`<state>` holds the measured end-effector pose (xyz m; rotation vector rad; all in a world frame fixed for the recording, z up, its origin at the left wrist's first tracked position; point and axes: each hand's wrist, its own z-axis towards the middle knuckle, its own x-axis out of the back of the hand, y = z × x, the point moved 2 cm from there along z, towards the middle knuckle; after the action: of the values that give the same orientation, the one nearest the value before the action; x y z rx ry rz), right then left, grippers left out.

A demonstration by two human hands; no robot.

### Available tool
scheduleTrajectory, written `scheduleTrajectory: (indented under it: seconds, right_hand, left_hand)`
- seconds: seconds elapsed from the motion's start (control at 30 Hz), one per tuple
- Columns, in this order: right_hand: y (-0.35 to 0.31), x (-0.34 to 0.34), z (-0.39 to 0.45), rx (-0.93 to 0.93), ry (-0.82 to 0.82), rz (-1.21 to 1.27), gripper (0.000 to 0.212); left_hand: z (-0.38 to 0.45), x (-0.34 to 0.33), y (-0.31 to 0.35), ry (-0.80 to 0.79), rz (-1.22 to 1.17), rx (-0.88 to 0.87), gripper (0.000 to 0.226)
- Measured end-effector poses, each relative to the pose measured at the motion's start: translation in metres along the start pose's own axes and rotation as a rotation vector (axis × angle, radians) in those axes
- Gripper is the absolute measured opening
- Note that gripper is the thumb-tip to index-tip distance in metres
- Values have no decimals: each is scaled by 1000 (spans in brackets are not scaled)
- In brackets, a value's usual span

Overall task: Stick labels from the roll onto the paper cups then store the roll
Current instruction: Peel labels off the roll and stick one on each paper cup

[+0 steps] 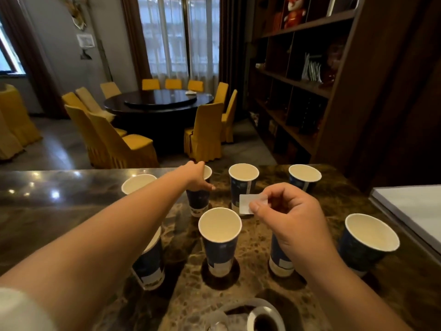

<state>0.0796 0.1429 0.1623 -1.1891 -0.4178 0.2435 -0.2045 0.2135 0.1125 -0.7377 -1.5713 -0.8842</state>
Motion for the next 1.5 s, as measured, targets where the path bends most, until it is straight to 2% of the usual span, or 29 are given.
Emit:
scheduleTrajectory:
  seconds: [0.17,0.23,0.3,0.4,0.43,0.6,0.77,0.83,0.9,0.97,1.07,1.2,1.3,1.4,1.5]
  right_hand:
    - [0,9,0,-23,42,-57,19]
    - [-3,13,1,-24,56,-34,19]
    - [-10,16,5,4,56,-8,18]
    - [-29,18,13,69,25,71,17]
    - [-38,18,17,94,1,111,15]
    - [-66,5,27,165,-85,199,14]
    - [-61,-13,23,98,-141,176,13]
    - [-58,-19,21,91,-153,174,13]
    - [-56,-23,20,61,-169,183,13]
    - [-55,-26,21,37,-175,174,15]
    - [-56,-25,21,34,-169,178,16]
    - [-56,-20,25,82,-134,111,17]
    - [-58,-18,26,120,-135,27,20]
    - [-61,-17,28,128,-140,-61,20]
    - [-62,-15,32,79,-183,-127,38]
  left_hand:
    - [2,13,-3,158,28,-41,73]
    - [-8,50,-5,289,-96,-98,75]
    - [-31,98,-7,364,-339,-183,77]
    - [-85,152,-7,217,-895,-316,67]
    - [-102,163,-6,164,-1002,-352,63]
    - [-153,175,5,39,-1071,-438,69]
    - [-165,143,11,85,-1277,-340,75]
    - [-168,129,13,64,-1452,-334,65]
    - [-174,120,18,62,-1591,-343,42]
    - [-179,112,23,99,-1670,-279,39]
    - [-188,101,29,59,-1718,-190,59]
    - [-198,80,31,-79,-1595,-239,71]
    - [-199,72,29,-62,-1585,-283,85]
    - [-201,71,30,-49,-1562,-315,90]
    - [-201,74,25,-37,-1523,-374,91]
